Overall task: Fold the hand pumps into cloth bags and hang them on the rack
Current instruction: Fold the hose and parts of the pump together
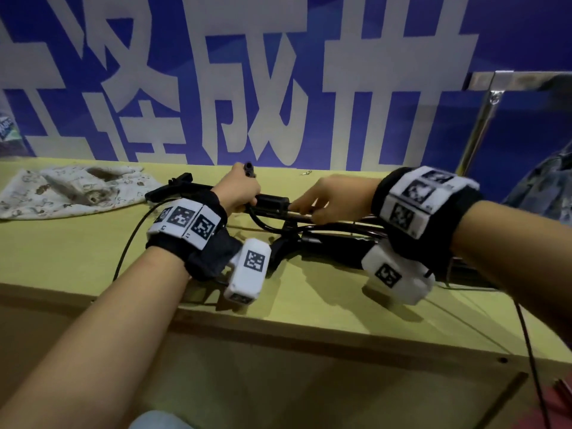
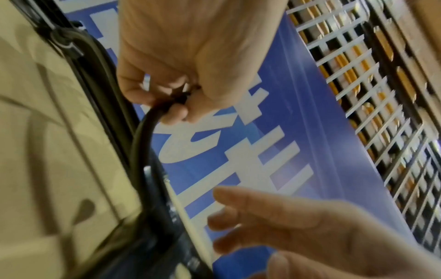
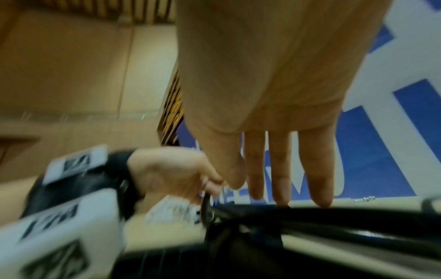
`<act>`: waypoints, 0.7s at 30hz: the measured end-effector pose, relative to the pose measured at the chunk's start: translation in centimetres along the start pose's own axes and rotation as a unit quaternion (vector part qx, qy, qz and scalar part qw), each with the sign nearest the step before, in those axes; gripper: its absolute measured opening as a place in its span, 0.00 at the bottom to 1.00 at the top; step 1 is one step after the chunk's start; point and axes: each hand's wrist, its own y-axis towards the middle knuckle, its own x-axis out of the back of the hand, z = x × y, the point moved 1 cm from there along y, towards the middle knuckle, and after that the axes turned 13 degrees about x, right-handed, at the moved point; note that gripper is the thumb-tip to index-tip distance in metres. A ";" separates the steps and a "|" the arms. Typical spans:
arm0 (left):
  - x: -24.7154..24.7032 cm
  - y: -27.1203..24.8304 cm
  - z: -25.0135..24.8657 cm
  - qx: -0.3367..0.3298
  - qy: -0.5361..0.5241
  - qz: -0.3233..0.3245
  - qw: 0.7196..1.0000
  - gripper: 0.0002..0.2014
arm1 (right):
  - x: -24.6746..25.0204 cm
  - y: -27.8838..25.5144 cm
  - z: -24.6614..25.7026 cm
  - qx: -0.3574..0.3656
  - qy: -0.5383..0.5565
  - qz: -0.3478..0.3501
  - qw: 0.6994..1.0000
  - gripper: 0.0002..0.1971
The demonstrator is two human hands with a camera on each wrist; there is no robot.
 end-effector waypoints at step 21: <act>-0.9 8.7 0.9 0.145 -0.163 0.369 0.903 0.10 | 3.0 19.3 -21.4 -0.238 0.034 0.047 0.970 0.20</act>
